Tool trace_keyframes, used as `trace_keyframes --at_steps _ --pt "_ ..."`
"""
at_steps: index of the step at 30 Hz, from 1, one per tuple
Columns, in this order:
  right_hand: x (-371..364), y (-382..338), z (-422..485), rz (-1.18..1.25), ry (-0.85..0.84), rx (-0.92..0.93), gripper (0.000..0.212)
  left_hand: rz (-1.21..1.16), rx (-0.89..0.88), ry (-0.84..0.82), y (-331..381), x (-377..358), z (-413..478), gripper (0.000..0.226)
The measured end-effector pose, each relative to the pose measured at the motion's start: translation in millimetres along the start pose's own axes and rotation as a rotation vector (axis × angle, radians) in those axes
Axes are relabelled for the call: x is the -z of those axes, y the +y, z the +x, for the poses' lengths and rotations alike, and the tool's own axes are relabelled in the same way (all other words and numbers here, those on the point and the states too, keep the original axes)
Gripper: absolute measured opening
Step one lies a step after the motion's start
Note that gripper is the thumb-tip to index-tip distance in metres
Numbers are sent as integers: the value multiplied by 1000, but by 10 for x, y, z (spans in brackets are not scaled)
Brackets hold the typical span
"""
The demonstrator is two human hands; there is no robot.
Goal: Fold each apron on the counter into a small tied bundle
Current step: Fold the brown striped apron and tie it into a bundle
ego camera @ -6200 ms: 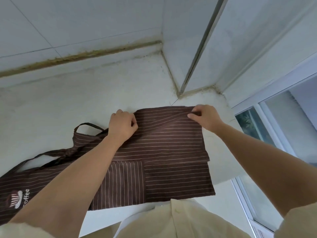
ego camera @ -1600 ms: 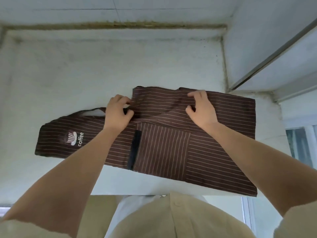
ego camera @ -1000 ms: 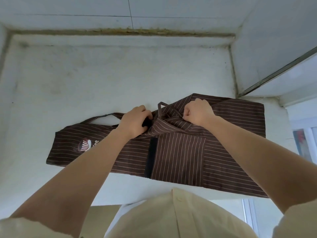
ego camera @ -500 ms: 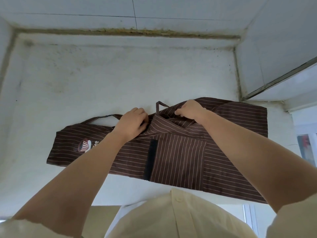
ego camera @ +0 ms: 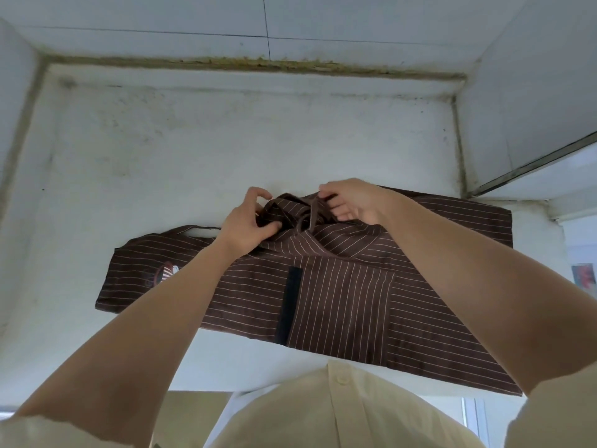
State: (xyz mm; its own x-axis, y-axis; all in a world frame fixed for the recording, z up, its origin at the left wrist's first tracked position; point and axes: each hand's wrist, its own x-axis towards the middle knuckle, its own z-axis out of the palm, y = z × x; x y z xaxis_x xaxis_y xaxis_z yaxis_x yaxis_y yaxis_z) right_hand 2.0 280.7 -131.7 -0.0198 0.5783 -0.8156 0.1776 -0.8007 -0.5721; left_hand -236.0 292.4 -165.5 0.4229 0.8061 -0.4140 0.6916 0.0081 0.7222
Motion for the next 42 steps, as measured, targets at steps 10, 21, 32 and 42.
trace_keyframes --at_steps 10,21,32,42 --pt "-66 -246 93 356 79 336 41 -44 152 186 144 35 227 44" --pt "-169 -281 342 -447 344 269 29 372 171 149 -35 263 264 20" --pt "-349 -347 155 -402 380 423 53 585 59 540 -518 497 -116 24" --pt "-315 -319 62 -793 249 439 19 726 171 410 -614 574 -397 25"
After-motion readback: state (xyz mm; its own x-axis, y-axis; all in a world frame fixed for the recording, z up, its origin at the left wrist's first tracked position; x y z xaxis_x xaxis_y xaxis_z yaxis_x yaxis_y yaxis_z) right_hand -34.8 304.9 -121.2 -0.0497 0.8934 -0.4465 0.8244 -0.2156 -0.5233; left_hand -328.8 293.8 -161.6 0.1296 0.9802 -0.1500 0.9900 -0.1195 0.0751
